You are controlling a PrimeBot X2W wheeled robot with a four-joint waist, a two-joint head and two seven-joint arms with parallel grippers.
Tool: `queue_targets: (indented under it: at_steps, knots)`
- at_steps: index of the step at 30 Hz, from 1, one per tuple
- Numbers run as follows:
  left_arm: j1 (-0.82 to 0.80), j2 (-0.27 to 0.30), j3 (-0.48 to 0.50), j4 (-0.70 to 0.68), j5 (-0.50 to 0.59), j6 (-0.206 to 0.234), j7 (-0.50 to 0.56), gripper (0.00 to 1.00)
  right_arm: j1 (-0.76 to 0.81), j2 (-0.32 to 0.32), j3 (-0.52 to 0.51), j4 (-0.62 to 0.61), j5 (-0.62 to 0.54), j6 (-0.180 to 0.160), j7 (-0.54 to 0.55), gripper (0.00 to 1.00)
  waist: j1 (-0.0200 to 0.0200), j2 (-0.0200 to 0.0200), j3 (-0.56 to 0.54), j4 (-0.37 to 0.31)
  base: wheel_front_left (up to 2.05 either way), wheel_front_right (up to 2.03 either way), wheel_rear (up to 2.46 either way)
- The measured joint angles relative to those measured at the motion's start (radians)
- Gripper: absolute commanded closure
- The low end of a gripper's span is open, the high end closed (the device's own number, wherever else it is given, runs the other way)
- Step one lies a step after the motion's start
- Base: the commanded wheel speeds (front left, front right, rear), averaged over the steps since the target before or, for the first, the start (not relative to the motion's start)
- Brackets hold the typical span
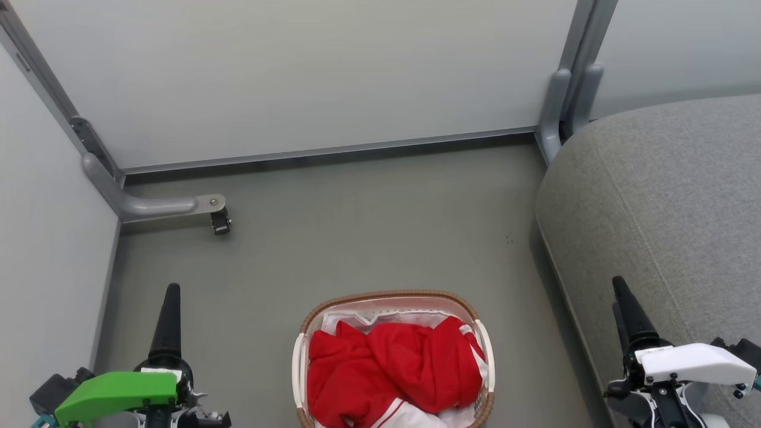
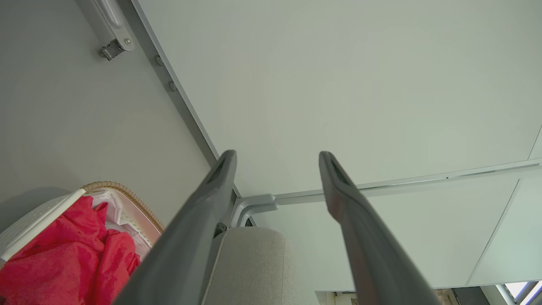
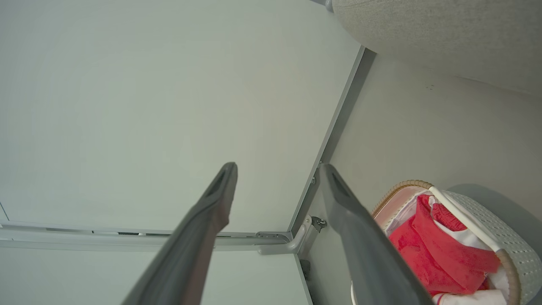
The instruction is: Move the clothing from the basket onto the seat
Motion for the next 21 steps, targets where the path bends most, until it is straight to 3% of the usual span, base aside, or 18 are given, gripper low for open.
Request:
queue_targets:
  at_steps: [7,21]
  knots:
    - [0.007,0.000,-0.003,-0.028,0.124,0.003,-0.027,0.00,0.010,-0.003,0.000,-0.027,-0.117,0.000,-0.026,0.00,0.0000,0.0000,0.002,0.001,0.00,0.00,0.00]
    - [0.021,0.001,-0.074,-0.065,0.393,0.053,-0.072,0.00,0.020,-0.005,0.017,-0.045,-0.356,0.000,-0.074,0.00,0.0000,0.0000,0.005,0.002,0.00,0.00,0.00]
